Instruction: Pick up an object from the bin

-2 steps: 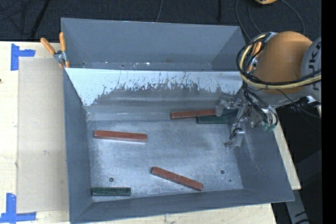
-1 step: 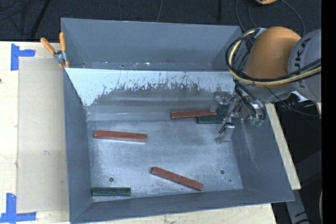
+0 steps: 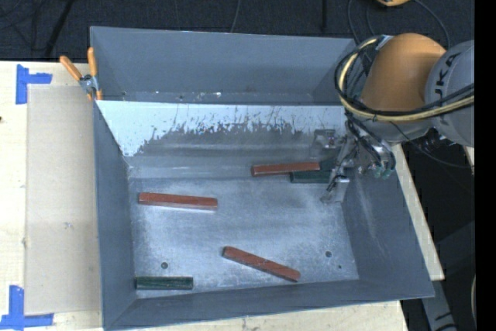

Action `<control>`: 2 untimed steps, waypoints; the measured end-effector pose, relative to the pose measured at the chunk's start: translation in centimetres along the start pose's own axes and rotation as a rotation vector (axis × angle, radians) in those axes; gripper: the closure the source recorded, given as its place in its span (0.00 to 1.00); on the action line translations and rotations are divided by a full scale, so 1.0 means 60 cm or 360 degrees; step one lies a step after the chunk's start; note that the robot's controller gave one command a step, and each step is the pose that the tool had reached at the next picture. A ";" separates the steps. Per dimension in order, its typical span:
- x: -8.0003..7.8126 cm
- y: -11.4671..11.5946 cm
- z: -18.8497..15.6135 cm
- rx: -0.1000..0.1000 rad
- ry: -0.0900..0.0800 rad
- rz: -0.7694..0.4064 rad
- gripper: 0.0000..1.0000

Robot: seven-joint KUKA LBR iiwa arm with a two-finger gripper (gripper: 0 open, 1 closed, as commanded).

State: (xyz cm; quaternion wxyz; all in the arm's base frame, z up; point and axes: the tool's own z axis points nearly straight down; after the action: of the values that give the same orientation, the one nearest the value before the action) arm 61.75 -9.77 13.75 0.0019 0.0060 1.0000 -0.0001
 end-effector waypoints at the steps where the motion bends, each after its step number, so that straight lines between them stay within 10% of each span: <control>1: 0.003 0.019 0.078 -0.0001 0.0005 0.0316 0.00; 2: 0.003 0.000 0.111 0.0001 0.0003 0.0336 1.00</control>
Offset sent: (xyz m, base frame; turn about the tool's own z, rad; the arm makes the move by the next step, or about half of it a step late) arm -0.0024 -0.0003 -0.0675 0.2127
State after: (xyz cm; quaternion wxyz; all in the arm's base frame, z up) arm 61.61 -9.76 7.07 0.0008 0.1115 0.9938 -0.0001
